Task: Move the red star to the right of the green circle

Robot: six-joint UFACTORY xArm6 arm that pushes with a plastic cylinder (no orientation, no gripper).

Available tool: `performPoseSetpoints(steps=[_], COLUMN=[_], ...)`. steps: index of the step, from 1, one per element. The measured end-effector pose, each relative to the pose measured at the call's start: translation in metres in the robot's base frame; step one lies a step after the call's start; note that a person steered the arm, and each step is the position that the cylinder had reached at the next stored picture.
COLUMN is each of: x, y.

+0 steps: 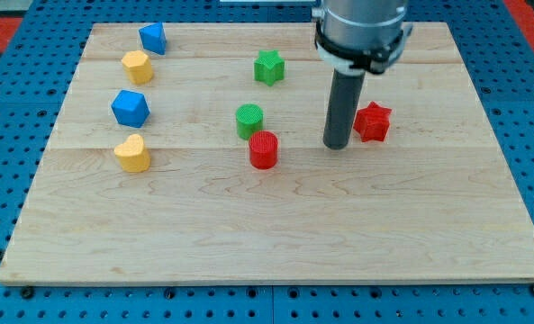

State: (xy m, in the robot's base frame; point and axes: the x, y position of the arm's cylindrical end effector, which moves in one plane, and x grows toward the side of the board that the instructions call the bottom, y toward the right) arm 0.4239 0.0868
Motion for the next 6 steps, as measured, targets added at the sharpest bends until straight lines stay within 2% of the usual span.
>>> performPoseSetpoints(steps=[1, 2, 4, 5, 6], x=[-0.001, 0.034, 0.124, 0.131, 0.124], y=[0.079, 0.071, -0.003, 0.005, -0.014])
